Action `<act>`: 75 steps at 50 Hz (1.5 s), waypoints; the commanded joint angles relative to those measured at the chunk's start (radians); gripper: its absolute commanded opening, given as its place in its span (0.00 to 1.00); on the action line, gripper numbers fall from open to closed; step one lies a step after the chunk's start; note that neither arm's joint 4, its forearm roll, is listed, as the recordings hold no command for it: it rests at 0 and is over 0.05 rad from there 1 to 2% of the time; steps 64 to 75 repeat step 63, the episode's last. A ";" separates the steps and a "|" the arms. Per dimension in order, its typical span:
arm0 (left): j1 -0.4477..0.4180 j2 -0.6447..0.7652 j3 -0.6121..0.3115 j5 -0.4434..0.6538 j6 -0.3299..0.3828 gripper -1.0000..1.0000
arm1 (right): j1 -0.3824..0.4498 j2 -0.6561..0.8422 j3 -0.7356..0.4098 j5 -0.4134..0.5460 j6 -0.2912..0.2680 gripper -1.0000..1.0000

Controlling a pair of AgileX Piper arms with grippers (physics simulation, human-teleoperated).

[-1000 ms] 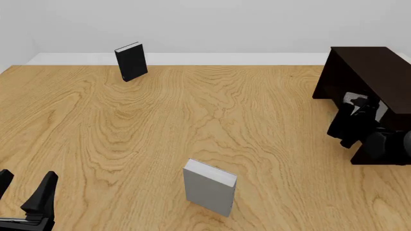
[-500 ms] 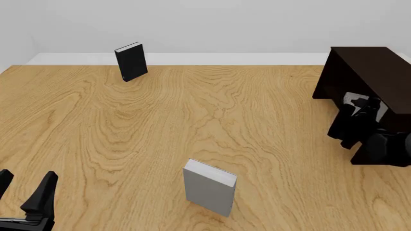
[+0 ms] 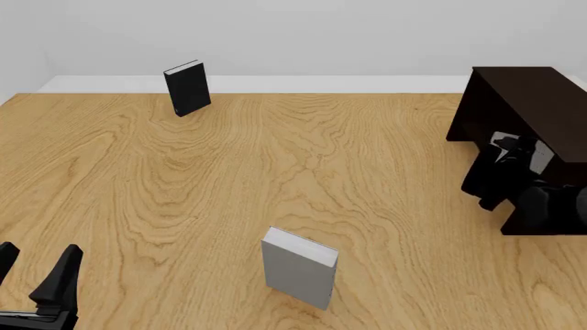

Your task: Pick up the book on the right and place it on the cabinet shelf.

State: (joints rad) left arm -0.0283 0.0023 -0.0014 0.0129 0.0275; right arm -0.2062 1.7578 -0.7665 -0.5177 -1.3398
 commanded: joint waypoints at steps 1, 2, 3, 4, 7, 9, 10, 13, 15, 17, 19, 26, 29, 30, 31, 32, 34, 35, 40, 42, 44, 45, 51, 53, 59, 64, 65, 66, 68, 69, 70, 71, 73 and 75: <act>-0.001 0.000 0.000 0.001 0.001 1.00 | 0.042 -0.012 -0.009 0.019 0.008 1.00; 0.000 0.001 0.000 0.000 0.000 1.00 | 0.045 -0.013 -0.010 0.021 0.010 1.00; 0.000 0.001 0.000 0.000 0.000 1.00 | 0.048 -0.014 -0.011 0.024 0.011 1.00; 0.000 0.001 0.000 0.000 0.000 1.00 | 0.051 -0.015 -0.014 0.025 0.012 1.00; -0.001 0.001 0.000 0.000 0.001 1.00 | 0.063 -0.017 -0.017 0.030 0.016 1.00; -0.001 0.002 0.000 0.000 0.001 1.00 | 0.067 -0.015 -0.018 0.030 0.014 1.00; -0.002 0.001 0.000 0.000 0.001 1.00 | 0.074 -0.015 -0.020 0.033 0.016 1.00; -0.002 0.002 0.000 0.000 0.003 1.00 | 0.088 -0.017 -0.028 0.042 0.023 1.00; -0.002 0.002 0.000 0.000 0.003 1.00 | 0.094 -0.017 -0.033 0.047 0.024 1.00; -0.003 0.002 0.000 0.000 0.005 1.00 | 0.108 -0.019 -0.038 0.052 0.029 1.00; -0.002 0.002 0.000 0.000 0.004 1.00 | 0.121 -0.023 -0.044 0.060 0.035 1.00; -0.002 0.003 0.000 -0.001 0.003 1.00 | 0.152 -0.039 -0.062 0.082 0.040 1.00; -0.002 0.003 0.000 -0.001 0.003 1.00 | 0.166 -0.051 -0.066 0.090 0.047 1.00; -0.002 0.002 0.000 0.000 0.003 1.00 | 0.168 -0.056 -0.069 0.096 0.052 1.00; -0.002 0.002 0.000 0.000 0.003 1.00 | 0.174 -0.061 -0.068 0.097 0.052 1.00; -0.002 0.002 0.000 0.000 0.002 1.00 | 0.180 -0.065 -0.067 0.098 0.053 1.00; -0.002 0.002 0.000 0.000 0.003 1.00 | 0.188 -0.076 -0.071 0.108 0.061 1.00; -0.002 0.002 0.000 0.000 0.003 1.00 | 0.190 -0.079 -0.072 0.111 0.063 1.00; -0.002 0.002 0.000 -0.001 0.004 1.00 | 0.208 -0.109 -0.089 0.137 0.082 1.00; -0.002 0.002 0.000 -0.001 0.004 1.00 | 0.216 -0.120 -0.094 0.146 0.089 1.00; -0.003 0.001 0.000 -0.001 0.006 1.00 | 0.226 -0.139 -0.108 0.169 0.111 1.00; -0.002 0.001 0.000 -0.001 0.005 1.00 | 0.229 -0.144 -0.110 0.173 0.113 1.00; -0.004 0.001 0.000 -0.001 0.009 1.00 | 0.245 -0.184 -0.128 0.206 0.142 1.00; -0.004 0.001 0.000 -0.001 0.010 1.00 | 0.253 -0.202 -0.133 0.220 0.158 1.00; -0.006 0.002 0.000 -0.002 0.012 1.00 | 0.265 -0.256 -0.135 0.252 0.200 1.00; -0.006 0.002 0.000 -0.002 0.013 1.00 | 0.273 -0.296 -0.146 0.283 0.245 1.00; -0.006 0.002 0.000 -0.002 0.013 1.00 | 0.273 -0.296 -0.146 0.283 0.245 1.00; -0.006 0.002 0.000 -0.002 0.013 1.00 | 0.273 -0.296 -0.146 0.283 0.245 1.00; -0.006 0.002 0.000 -0.002 0.013 1.00 | 0.273 -0.296 -0.146 0.283 0.245 1.00; -0.006 0.002 0.000 -0.002 0.013 1.00 | 0.273 -0.296 -0.146 0.283 0.245 1.00; -0.006 0.002 0.000 -0.002 0.013 1.00 | 0.273 -0.296 -0.146 0.283 0.245 1.00; -0.006 0.002 0.000 -0.002 0.013 1.00 | 0.273 -0.296 -0.146 0.283 0.245 1.00; -0.006 0.002 0.000 -0.002 0.013 1.00 | 0.273 -0.296 -0.146 0.283 0.245 1.00; -0.006 0.002 0.000 -0.002 0.013 1.00 | 0.273 -0.296 -0.146 0.283 0.245 1.00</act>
